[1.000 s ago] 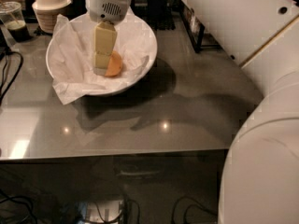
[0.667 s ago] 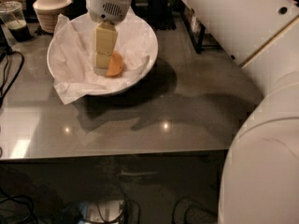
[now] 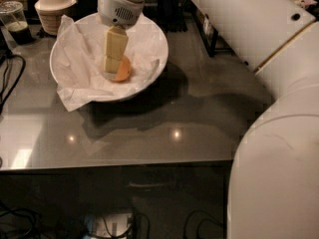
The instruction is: Pick orange from white bowl
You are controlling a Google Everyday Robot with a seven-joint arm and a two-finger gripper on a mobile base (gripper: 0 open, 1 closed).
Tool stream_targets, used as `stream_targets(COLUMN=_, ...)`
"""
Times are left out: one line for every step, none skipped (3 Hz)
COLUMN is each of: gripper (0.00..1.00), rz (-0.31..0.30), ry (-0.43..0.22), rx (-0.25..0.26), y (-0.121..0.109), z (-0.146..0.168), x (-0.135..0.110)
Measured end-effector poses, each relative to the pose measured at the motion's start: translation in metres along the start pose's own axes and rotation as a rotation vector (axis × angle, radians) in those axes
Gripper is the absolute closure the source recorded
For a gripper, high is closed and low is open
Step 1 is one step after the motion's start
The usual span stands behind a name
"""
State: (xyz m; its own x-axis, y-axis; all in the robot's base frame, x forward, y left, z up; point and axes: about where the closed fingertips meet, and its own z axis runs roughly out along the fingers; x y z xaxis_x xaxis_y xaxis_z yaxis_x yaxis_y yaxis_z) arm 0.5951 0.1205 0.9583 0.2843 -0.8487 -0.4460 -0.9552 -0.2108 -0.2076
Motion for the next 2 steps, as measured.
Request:
stream_targets(gripper=0.00, rz=0.018, ry=-0.027, rx=-0.005, y=-0.0037, z=0.0112, x=0.0073)
stream_targets(gripper=0.00, rz=0.033, ry=-0.045, rx=-0.009, y=-0.0068, z=0.0211, x=0.0136)
